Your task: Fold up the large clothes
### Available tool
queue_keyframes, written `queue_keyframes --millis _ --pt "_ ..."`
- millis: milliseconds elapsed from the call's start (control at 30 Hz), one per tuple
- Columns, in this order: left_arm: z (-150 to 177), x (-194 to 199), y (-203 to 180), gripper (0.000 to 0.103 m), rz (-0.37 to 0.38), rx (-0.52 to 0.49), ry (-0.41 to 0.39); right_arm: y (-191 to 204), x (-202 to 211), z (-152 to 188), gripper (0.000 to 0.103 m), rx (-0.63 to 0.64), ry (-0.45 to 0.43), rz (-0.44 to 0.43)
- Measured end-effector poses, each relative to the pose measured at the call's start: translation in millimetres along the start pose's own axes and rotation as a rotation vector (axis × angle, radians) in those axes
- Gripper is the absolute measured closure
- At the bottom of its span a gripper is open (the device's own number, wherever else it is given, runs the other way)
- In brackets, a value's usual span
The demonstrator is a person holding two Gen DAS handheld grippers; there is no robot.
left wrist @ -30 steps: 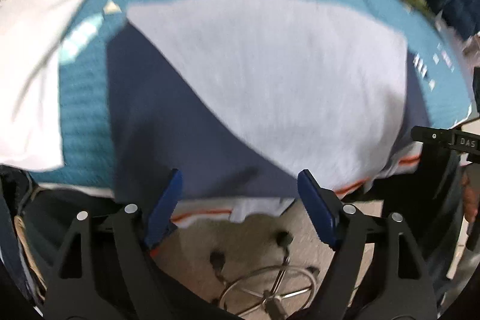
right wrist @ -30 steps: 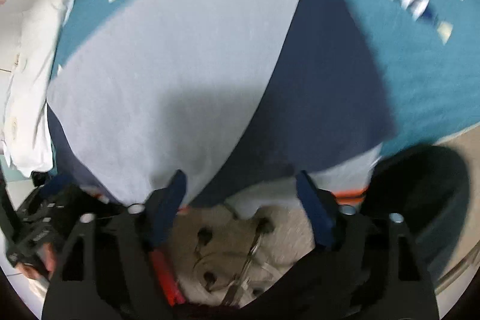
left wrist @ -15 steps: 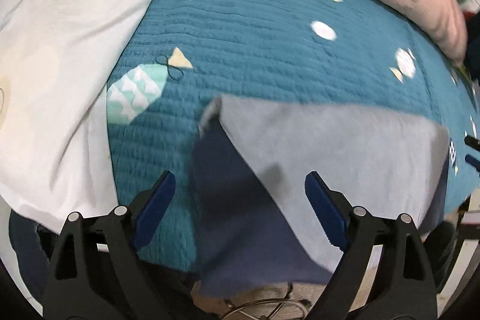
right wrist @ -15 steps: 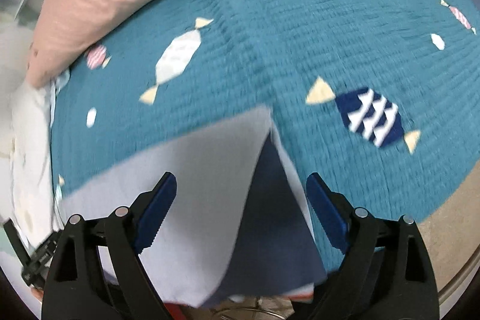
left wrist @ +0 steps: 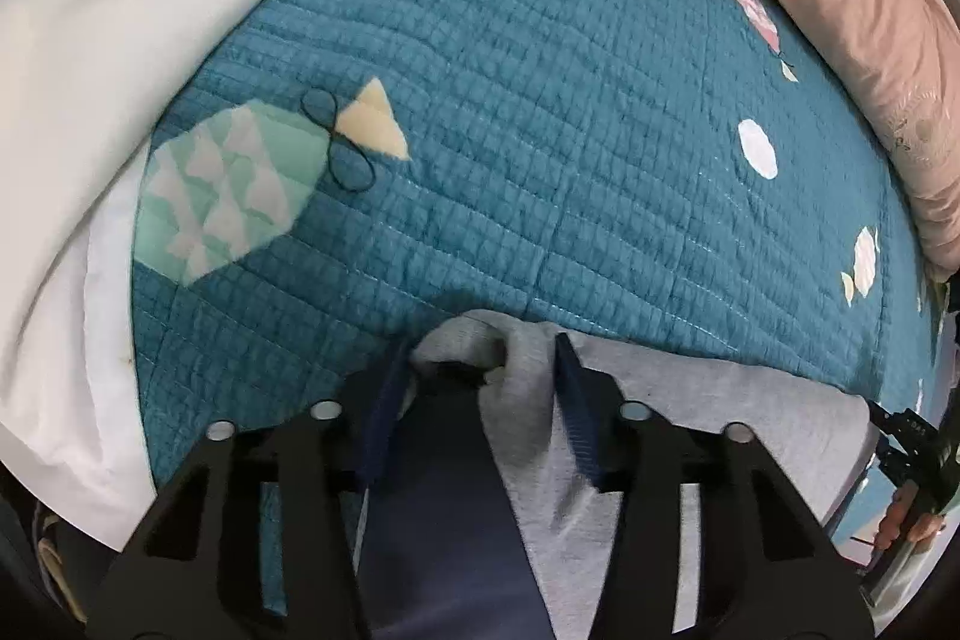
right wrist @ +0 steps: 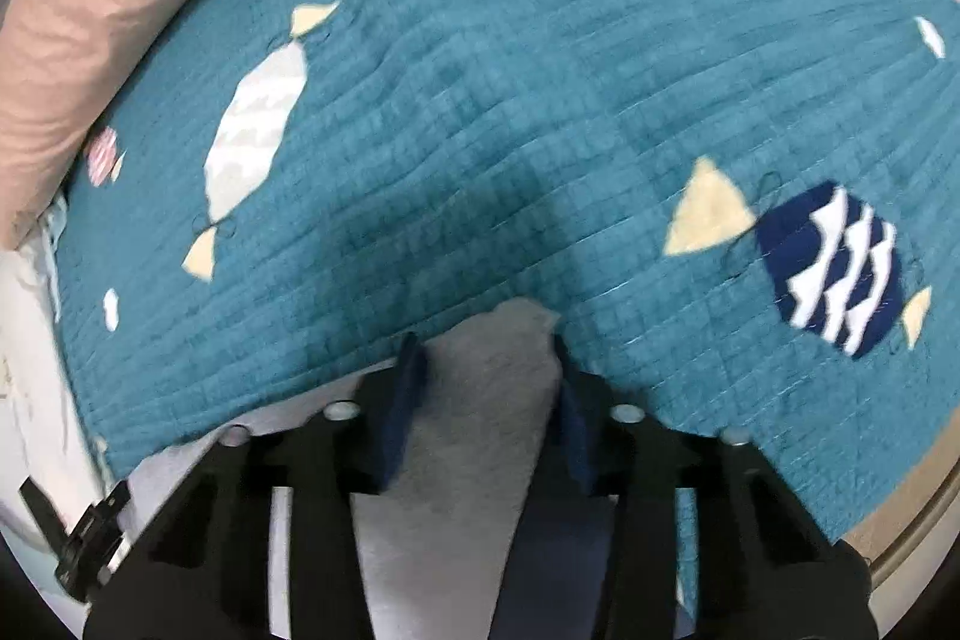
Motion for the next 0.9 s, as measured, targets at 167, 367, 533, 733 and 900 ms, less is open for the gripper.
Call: queue_keyframes --millis 167,367,533,733,900 --pt "8 18 -1 0.073 0.055 0.002 -0.028 -9 26 13 0.085 -0.009 -0.071 -0.079" --pt "21 56 -6 0.074 0.103 -0.031 -0.095 -3 74 35 0.087 0.076 -0.178 -0.092" --pt "25 91 -26 0.075 0.134 -0.082 -0.147 -5 104 44 0.087 0.081 -0.217 -0.133" --pt "11 126 -58 0.075 0.143 -0.160 -0.219 6 133 27 0.087 0.086 -0.277 -0.129" --pt "-31 128 -80 0.060 0.109 -0.161 -0.211 21 147 -9 0.082 0.103 -0.302 -0.093"
Point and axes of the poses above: each gripper's, at about its wrist camera, not at the fingertips, and x roughly against the way its jaws point, y to its left, z to its underside, the point moved 3 cm from there along -x, roughly the way its jaws point, and after that the axes turned 12 degrees about y, right-handed, at the moved point
